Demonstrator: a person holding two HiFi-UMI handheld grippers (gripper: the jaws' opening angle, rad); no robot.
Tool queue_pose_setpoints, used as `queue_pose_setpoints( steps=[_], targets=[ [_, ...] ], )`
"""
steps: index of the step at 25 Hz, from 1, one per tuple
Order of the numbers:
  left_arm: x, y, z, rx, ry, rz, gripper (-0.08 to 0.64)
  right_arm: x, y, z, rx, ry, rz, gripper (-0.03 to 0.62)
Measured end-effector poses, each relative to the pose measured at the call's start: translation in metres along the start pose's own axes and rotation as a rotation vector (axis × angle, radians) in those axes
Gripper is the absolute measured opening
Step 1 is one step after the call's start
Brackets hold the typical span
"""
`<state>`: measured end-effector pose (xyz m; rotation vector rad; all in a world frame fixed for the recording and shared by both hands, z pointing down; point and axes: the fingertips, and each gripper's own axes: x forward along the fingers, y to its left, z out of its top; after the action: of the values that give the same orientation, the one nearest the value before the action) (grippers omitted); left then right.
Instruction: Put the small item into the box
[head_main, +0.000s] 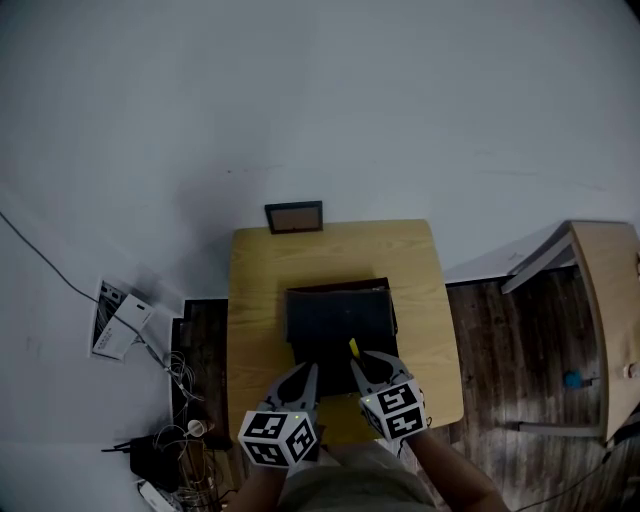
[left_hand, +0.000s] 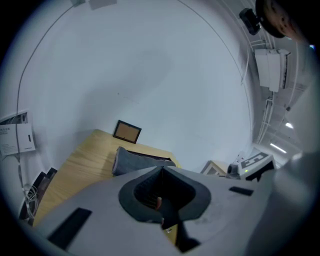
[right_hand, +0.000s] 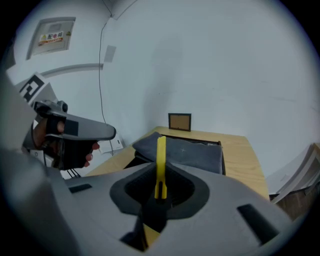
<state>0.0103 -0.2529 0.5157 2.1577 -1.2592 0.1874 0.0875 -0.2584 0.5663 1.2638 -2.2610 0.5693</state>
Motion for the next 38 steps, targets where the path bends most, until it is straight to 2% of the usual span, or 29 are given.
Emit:
queue_pose_setpoints(
  steps=[5,17,20,27,33,36,38],
  targets=[
    [-0.006,0.01,-0.002,-0.026,-0.011,0.046,0.003,0.018,0.002,-0.015,-0.051,0.102,0.044,0.044],
    [-0.019,0.018,-0.003,-0.037,-0.029,0.094,0.003,0.049,0.007,-0.06,-0.153,0.38,0.127,0.044],
    [-0.021,0.019,-0.001,-0.038,-0.037,0.103,0.003,0.054,0.005,-0.067,-0.146,0.425,0.131,0.044],
    [-0.026,0.022,-0.001,-0.041,-0.046,0.119,0.003,0.063,0.002,-0.076,-0.131,0.476,0.121,0.044],
    [-0.028,0.02,0.0,-0.043,-0.052,0.117,0.003,0.066,0.0,-0.08,-0.1,0.477,0.115,0.044],
    [-0.028,0.019,0.0,-0.042,-0.054,0.111,0.003,0.068,-0.002,-0.082,-0.096,0.47,0.117,0.098],
    [-0.028,0.018,0.001,-0.04,-0.055,0.107,0.003,0.066,-0.001,-0.08,-0.089,0.466,0.116,0.1]
  ],
)
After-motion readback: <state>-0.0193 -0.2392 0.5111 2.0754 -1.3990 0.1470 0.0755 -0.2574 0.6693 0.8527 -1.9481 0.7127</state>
